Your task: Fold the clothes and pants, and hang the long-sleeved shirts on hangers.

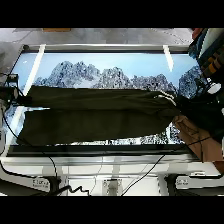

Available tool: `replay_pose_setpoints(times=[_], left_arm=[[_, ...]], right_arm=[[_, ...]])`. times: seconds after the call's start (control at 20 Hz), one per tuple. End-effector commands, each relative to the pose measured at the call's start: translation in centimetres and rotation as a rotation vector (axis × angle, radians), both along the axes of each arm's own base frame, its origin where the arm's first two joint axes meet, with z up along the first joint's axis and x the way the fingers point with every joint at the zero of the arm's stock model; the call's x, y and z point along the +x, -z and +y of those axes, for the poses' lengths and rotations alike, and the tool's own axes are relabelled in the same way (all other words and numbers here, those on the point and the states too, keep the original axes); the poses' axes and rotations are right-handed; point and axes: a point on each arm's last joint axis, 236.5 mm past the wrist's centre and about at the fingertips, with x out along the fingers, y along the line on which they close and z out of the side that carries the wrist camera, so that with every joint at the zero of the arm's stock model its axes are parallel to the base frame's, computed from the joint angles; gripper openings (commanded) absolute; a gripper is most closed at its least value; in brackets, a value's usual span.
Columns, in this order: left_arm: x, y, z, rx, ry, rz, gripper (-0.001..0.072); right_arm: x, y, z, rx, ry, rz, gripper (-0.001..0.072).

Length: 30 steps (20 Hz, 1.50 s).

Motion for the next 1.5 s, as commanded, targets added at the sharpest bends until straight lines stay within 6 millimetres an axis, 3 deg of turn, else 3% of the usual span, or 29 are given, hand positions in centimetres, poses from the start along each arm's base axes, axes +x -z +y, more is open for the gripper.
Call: replay_pose_setpoints(times=[0.0, 0.05, 0.1, 0.15, 0.2, 0.25, 0.3, 0.35, 0.5, 0.55, 0.6, 0.65, 0.7, 0.75, 0.9, 1.1, 1.15, 1.2, 1.25, 1.35, 1.45], left_arm=[[-1.2, 0.3, 0.6, -0.005, -0.019, 0.041, 0.0017], [-1.2, 0.4, 0.5, -0.007, -0.018, 0.040, 0.0037], [-1.0, 0.4, 0.2, -0.006, -0.011, 0.040, 0.0152], [-0.7, 0.3, -0.2, -0.006, -0.001, 0.039, 0.0393], [-0.5, 0.2, -0.8, -0.005, 0.011, 0.038, 0.0655], [-0.2, 0.1, -1.3, -0.004, 0.022, 0.036, 0.0701], [0.0, 0.1, -1.8, -0.004, 0.032, 0.039, 0.0701], [0.0, -0.1, -2.3, -0.005, 0.037, 0.046, 0.0701], [-1.8, -0.5, -2.8, -0.019, -0.002, 0.102, 0.0690], [-3.1, -0.7, -2.6, -0.030, -0.041, 0.133, 0.0628], [-4.4, -1.1, -2.3, -0.036, -0.069, 0.162, 0.0370], [-5.4, -1.8, -1.7, -0.039, -0.098, 0.165, 0.0214], [-6.1, -2.9, -1.4, -0.065, -0.131, 0.140, 0.0169], [-6.6, -3.9, -1.3, -0.105, -0.162, 0.100, 0.0012], [-9.7, -6.4, -2.3, -0.293, -0.132, 0.035, 0.0017], [-17.9, -4.4, -3.7, -0.590, -0.295, 0.010, 0.0035], [-19.6, -3.6, -3.6, -0.625, -0.352, -0.003, 0.0173], [-21.7, -2.6, -3.6, -0.646, -0.409, 0.004, 0.0474], [-23.5, -1.5, -3.6, -0.668, -0.460, 0.013, 0.0608], [-26.5, 1.1, -3.9, -0.715, -0.556, 0.032, 0.0606], [-27.4, 3.3, -4.1, -0.755, -0.610, -0.017, 0.0605]], right_arm=[[1.1, -0.2, -0.5, -0.030, 0.041, -0.084, 0.0031], [1.8, -0.5, -0.6, -0.027, 0.057, -0.115, 0.0031], [2.7, -0.9, -0.7, -0.019, 0.080, -0.157, 0.0032], [3.9, -1.6, -0.6, -0.002, 0.108, -0.204, 0.0036], [5.0, -2.4, -0.8, 0.006, 0.134, -0.253, 0.0105], [5.9, -3.2, -1.0, 0.012, 0.156, -0.295, 0.0296], [6.6, -3.9, -1.4, -0.002, 0.164, -0.326, 0.0584], [7.1, -4.7, -1.8, -0.018, 0.161, -0.346, 0.0684], [7.2, -6.7, -3.1, -0.094, 0.111, -0.349, 0.0678], [6.8, -7.3, -3.6, -0.130, 0.086, -0.333, 0.0628], [6.4, -7.9, -4.1, -0.154, 0.070, -0.319, 0.0540], [6.0, -8.5, -4.6, -0.166, 0.066, -0.309, 0.0505], [5.6, -9.1, -5.2, -0.171, 0.075, -0.311, 0.0505], [5.3, -9.8, -5.7, -0.179, 0.087, -0.323, 0.0505], [4.5, -11.1, -7.4, -0.199, 0.124, -0.344, 0.0506], [3.7, -11.2, -9.2, -0.219, 0.140, -0.341, 0.0506], [3.4, -11.2, -9.5, -0.218, 0.146, -0.336, 0.0506], [3.3, -11.1, -9.6, -0.217, 0.148, -0.332, 0.0506], [3.2, -11.1, -9.5, -0.210, 0.149, -0.326, 0.0506], [2.8, -10.8, -9.2, -0.198, 0.142, -0.308, 0.0506], [2.5, -10.5, -8.5, -0.167, 0.137, -0.288, 0.0506]])
